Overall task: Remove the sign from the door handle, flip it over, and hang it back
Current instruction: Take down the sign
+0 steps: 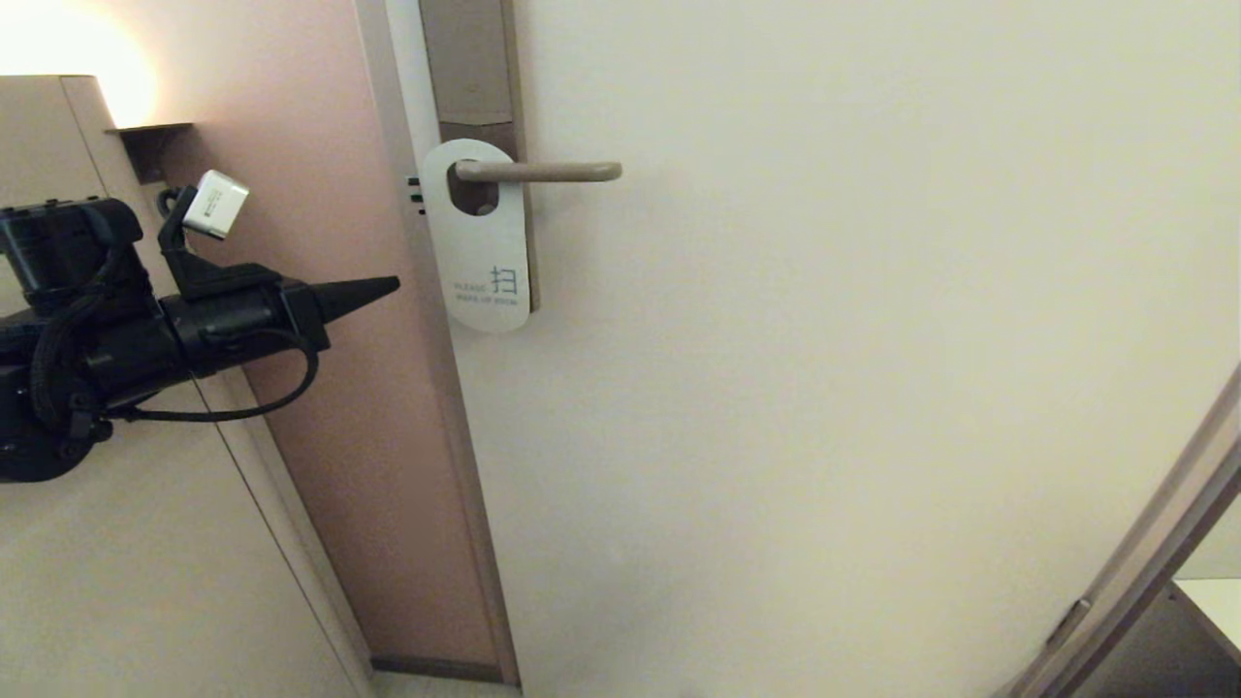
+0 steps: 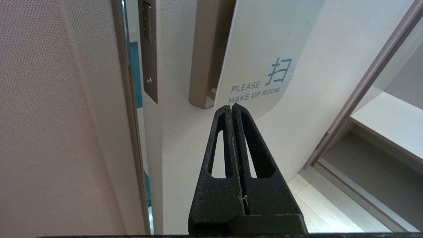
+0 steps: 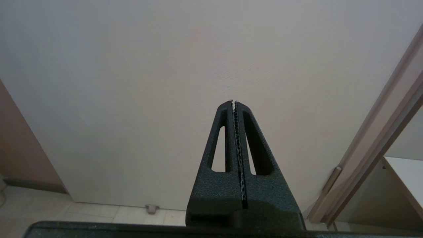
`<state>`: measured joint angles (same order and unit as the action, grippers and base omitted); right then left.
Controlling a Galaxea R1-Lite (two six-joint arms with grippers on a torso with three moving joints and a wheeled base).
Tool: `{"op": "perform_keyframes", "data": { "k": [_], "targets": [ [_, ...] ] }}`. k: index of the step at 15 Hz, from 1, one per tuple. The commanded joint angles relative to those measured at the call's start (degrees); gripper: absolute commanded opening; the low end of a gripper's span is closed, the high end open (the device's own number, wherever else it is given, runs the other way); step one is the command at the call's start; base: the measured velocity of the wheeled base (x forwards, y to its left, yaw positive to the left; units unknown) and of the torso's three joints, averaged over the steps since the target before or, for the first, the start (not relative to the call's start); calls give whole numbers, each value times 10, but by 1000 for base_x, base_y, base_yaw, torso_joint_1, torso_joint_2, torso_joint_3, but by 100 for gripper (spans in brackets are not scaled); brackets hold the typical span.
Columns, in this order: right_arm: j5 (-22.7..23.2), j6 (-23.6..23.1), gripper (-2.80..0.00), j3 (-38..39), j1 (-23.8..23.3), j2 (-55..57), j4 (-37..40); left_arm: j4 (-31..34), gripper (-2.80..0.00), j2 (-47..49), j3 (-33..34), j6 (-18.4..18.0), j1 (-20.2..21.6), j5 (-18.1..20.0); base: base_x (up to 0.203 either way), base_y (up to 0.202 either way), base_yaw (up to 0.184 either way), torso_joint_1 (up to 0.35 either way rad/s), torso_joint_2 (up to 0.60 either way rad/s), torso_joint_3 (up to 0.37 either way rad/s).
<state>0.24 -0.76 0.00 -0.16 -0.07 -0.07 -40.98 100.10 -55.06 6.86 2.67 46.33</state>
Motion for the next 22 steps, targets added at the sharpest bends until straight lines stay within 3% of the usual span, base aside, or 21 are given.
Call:
{"op": "perform_keyframes", "data": {
  "k": [1,4,5,22],
  "targets": [
    [0,0,-280,0,1,1,0,-2,-280,9,-6,1,0,3,0,0,0,0,0,0],
    [0,0,-280,0,0,1,0,-3,-280,18,-14,0,0,3,0,0,0,0,0,0],
    [0,0,-280,0,0,1,0,-3,0,19,-14,0,0,3,0,0,0,0,0,0],
    [0,0,-280,0,0,1,0,-2,0,28,-64,19,-53,4,0,0,0,0,0,0]
  ]
}}
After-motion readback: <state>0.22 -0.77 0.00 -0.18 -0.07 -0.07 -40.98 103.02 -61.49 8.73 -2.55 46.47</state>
